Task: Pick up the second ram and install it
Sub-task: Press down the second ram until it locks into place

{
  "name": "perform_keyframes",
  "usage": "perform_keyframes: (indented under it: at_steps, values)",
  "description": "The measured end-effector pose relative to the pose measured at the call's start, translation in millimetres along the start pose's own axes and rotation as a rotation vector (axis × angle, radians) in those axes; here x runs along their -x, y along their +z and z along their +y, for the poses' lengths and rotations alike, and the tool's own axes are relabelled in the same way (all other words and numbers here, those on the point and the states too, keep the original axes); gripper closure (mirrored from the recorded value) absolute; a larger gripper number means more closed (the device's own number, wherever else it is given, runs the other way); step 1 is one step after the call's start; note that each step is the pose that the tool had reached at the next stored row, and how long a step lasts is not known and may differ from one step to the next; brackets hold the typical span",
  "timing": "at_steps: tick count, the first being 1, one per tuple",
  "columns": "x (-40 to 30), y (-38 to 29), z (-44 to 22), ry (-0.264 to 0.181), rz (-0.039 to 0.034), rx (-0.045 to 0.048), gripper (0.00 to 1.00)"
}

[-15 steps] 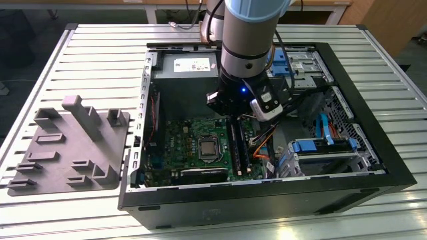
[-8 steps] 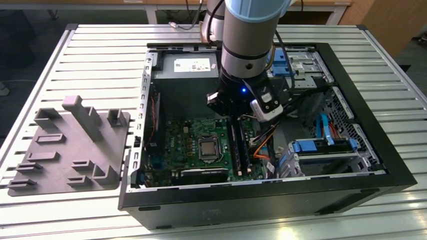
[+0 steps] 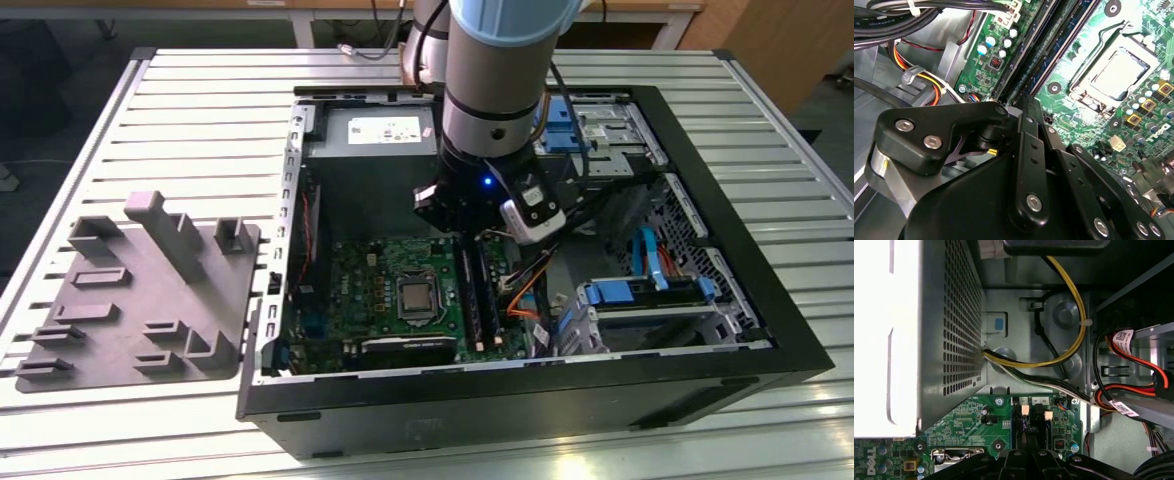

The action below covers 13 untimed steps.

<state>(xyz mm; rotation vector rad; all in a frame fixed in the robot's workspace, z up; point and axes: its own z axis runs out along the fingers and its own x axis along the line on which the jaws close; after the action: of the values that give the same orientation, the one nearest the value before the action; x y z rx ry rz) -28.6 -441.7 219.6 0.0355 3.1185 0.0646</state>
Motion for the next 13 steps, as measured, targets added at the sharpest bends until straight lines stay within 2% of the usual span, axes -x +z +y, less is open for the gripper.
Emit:
perform_keyframes:
  at_steps: [13]
  values:
    - [-0.1, 2.4, -0.4, 0.000, 0.0001, 0.0004, 0.89]
